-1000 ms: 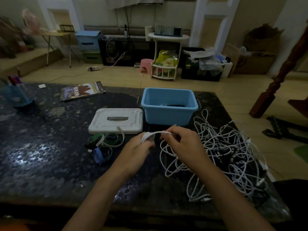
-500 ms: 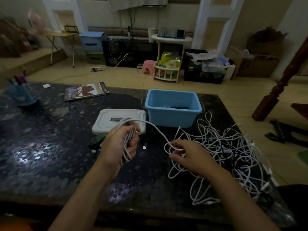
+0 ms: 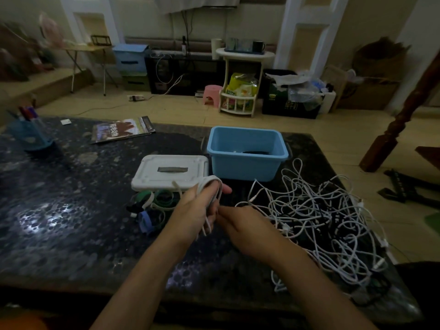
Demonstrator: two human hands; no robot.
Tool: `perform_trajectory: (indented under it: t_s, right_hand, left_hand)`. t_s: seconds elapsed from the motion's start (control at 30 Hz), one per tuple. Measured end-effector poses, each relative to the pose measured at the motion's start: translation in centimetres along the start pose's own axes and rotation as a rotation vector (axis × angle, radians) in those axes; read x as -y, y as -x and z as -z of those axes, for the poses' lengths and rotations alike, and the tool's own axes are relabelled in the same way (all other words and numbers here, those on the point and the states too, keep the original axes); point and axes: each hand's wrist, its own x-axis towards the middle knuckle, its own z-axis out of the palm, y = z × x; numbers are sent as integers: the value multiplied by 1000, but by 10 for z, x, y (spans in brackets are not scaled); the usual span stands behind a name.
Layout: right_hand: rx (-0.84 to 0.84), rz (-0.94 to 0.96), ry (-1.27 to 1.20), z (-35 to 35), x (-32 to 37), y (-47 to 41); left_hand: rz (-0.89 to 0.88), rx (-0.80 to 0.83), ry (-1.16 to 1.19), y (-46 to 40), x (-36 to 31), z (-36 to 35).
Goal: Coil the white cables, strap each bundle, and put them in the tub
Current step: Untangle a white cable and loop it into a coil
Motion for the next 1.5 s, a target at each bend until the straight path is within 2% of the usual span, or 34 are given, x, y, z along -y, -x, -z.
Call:
perform_trajectory:
  t_s: [0.2,0.27,0.37,0.43,0.53,0.67,0.77,0.9,0.97,1.1,1.2,1.33,1.43,1.5]
  right_hand:
    - [31,3,26,6,-13,2]
    - [44,-2,45,5,-17,2]
    - [27,-7,49,2,-21,3]
    - [-13,-15,39,0,-25,1]
    - [-60,-63,25,-2,-36,-3]
    - [-51,-149,-20,-7,-58,0]
    - [-100,-146,-90,-3,-62,2]
    - [-218,-111,-250,5,-44,-2]
    - [-254,-101,-293,9,-33,-2]
    - [-290,-129,-346,16,-23,1]
    - [-285,-144,-360,18,-21,3]
    - [-312,-162,-361,17,-23,3]
    - [-307,-164,-318,16,-28,1]
    - [-263,-170,-202,14,-34,1]
  left_hand:
    - [-14,-84,-246,-2,2,6]
    - [-12,-100,-247,-3,4,9]
    - [-42,-100,-86,-4,5,7]
    - [-68,-20,137,-1,3,5]
    - [-133,46,318,4,-4,3]
    - [-179,-9,469,5,-14,9]
    - [-215,-172,193,-3,-9,23]
    - [-188,-288,-444,-5,-1,28]
    - [-166,-223,-661,0,-1,24]
    - [-25,15,-915,1,3,19]
    - [-77,44,-1118,-1,14,14]
    - [-117,-47,-1178,-4,21,12]
    - [-45,-30,-1049,-5,24,8]
    - [12,-47,-859,-6,24,5]
